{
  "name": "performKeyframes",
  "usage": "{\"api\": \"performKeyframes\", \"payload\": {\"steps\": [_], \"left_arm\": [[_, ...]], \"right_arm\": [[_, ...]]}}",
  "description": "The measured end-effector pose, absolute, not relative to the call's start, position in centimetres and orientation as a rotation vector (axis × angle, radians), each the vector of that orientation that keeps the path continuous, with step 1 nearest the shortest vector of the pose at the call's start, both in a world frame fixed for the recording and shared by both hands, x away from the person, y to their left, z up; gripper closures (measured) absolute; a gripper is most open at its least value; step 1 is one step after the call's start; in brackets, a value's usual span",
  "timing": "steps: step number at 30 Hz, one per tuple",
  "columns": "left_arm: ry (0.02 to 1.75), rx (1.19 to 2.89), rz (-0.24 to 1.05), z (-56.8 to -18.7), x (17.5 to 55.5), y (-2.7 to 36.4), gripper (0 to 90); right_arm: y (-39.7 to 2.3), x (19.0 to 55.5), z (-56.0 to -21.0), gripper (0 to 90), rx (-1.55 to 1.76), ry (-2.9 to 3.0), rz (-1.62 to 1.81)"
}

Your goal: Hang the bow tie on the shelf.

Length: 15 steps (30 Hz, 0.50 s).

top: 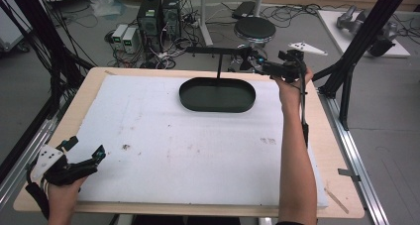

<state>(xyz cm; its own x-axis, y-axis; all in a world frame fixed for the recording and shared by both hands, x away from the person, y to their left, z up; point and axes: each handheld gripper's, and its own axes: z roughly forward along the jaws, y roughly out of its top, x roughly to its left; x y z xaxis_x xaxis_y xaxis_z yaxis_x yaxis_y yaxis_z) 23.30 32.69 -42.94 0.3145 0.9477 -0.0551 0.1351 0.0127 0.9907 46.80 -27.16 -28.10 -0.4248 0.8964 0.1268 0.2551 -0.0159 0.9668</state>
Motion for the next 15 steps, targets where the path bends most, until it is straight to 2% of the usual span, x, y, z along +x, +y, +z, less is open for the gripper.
{"api": "performKeyframes", "payload": {"steps": [6, 7, 9, 12, 13, 14, 15], "left_arm": [[1.058, 1.402, 0.878, -42.4, 23.0, 32.6, 3.9], [1.055, 1.401, 0.877, -42.3, 23.0, 32.6, 3.9], [1.048, 1.398, 0.877, -42.2, 22.9, 32.5, 3.9], [1.038, 1.393, 0.879, -41.9, 22.8, 32.3, 3.9], [1.033, 1.392, 0.881, -41.8, 22.7, 32.2, 3.9], [1.029, 1.392, 0.882, -41.7, 22.7, 32.2, 3.9], [1.027, 1.391, 0.883, -41.6, 22.6, 32.2, 3.9]], "right_arm": [[-28.5, 41.4, -25.9, 12.2, 1.028, 1.645, 1.536], [-28.5, 41.4, -25.9, 12.2, 1.028, 1.645, 1.536], [-29.4, 38.6, -25.4, 12.1, 0.972, 1.562, 1.625], [-29.9, 36.8, -25.3, 12.1, 0.953, 1.497, 1.691], [-30.4, 34.9, -25.3, 12.2, 0.969, 1.453, 1.716], [-30.4, 34.9, -25.3, 12.2, 0.969, 1.453, 1.716], [-30.7, 33.3, -25.4, 12.1, 1.001, 1.445, 1.704]]}}
